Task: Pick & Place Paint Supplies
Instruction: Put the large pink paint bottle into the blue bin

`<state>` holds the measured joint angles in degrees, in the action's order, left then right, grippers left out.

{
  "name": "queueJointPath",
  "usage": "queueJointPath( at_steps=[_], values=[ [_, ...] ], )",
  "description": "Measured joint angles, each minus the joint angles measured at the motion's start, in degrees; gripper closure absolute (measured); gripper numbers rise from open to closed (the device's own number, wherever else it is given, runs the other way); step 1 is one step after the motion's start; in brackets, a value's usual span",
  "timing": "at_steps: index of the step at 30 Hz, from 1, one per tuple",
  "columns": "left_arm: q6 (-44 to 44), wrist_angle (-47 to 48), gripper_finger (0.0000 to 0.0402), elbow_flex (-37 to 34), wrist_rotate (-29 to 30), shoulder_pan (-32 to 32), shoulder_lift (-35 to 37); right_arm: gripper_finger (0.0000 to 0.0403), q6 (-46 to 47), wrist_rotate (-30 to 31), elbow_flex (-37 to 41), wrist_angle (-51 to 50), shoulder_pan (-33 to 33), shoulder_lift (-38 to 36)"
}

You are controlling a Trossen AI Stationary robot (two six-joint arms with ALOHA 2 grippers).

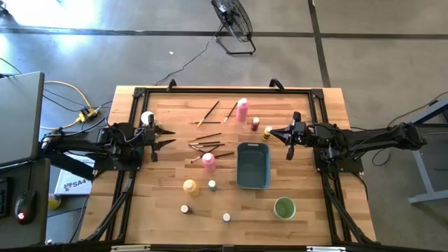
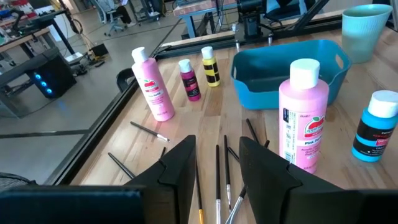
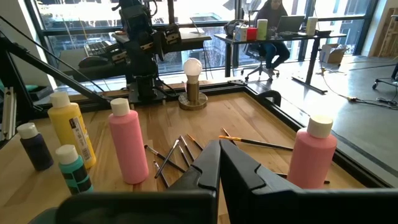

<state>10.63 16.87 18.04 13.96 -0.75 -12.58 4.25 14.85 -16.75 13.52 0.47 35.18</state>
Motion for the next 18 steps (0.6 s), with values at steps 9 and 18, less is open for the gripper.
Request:
queueJointPath(
  at_steps=[9,18],
  values=[
    [0.0,0.0,0.0281,0.0,0.0,0.0,0.0,0.0401,0.6,-0.1,0.0,0.0,0.0,0.0],
    [-3.9,0.0,0.0281,0.0,-2.2,0.0,0.0,0.0401,0.6,-1.9,0.0,0.0,0.0,0.0]
  ],
)
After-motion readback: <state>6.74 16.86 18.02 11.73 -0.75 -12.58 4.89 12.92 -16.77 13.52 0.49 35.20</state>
